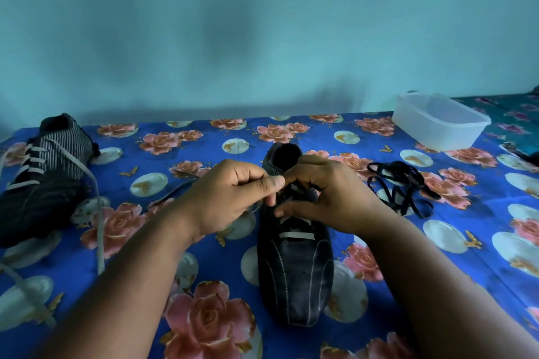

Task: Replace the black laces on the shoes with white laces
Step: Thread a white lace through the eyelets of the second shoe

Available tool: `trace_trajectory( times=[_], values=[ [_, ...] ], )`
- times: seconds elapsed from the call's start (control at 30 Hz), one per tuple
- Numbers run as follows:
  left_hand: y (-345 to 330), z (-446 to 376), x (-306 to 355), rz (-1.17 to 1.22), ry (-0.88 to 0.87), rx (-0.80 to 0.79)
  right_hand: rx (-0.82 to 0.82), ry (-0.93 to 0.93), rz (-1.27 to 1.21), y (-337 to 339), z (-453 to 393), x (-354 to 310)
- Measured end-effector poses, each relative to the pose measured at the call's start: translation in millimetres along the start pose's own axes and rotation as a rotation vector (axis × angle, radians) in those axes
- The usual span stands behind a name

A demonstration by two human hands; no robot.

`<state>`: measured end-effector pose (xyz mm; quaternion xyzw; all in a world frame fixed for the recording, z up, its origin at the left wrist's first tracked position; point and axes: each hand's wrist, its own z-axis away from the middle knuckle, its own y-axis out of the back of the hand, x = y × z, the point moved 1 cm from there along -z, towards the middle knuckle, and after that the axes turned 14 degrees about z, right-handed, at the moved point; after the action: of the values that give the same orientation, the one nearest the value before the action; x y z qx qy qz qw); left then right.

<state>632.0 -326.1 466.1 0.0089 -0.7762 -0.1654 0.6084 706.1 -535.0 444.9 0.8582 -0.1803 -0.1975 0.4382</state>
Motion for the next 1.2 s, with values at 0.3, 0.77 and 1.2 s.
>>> trace_trajectory(
  times=[0.3,0.77,1.2],
  values=[
    [-12,-9,-10,-0.224,-0.561,0.294,0.203,0.022,0.022,4,-2,-5],
    [-27,-21,-36,-0.158,-0.319,0.218,0.496,-0.591,-0.753,23,2,26],
    [-28,-18,-34,-0.175,-0.296,0.146,0.716,-1.204,-1.193,39,21,88]
  ],
)
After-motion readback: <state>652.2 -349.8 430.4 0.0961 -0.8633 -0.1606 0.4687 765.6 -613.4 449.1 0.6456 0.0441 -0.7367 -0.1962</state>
